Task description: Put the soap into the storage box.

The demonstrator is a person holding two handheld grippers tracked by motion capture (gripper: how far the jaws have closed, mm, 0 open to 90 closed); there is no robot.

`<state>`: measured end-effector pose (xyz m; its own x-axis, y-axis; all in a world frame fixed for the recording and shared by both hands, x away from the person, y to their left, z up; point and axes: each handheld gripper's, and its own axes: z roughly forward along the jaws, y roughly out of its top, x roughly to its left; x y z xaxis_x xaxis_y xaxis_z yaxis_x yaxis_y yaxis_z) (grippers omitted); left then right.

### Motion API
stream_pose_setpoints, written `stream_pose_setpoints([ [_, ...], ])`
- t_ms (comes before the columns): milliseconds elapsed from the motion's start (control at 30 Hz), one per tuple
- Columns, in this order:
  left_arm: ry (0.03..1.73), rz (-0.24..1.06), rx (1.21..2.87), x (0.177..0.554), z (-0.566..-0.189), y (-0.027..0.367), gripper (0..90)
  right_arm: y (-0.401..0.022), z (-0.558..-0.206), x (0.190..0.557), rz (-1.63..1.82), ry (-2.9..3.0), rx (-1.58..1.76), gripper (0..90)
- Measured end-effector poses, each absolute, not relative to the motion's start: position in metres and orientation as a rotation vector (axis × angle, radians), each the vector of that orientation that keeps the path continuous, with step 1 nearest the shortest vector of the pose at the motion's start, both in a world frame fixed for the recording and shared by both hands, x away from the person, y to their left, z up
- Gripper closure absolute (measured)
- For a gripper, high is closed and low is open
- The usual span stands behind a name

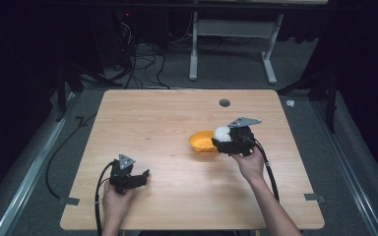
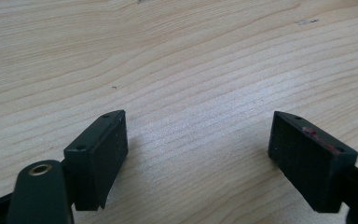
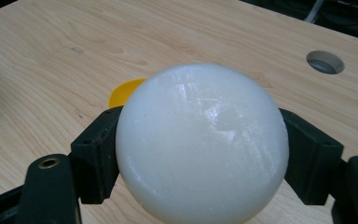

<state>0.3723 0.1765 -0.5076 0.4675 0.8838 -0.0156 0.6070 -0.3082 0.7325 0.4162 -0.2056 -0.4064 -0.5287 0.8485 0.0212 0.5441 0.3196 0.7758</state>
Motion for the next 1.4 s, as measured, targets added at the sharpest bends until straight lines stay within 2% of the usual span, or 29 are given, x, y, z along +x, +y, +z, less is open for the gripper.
stream_pose_setpoints([
  [600,1.236,0.517,2.032,0.372,-0.508,0.176,20.2,-0.180,-0.422,0.438,1.021,2.252,1.232,24.8],
  [1400,1.233,0.516,2.034,0.372,-0.508,0.176,20.0,-0.166,-0.444,0.461,0.963,2.280,1.286,24.8],
])
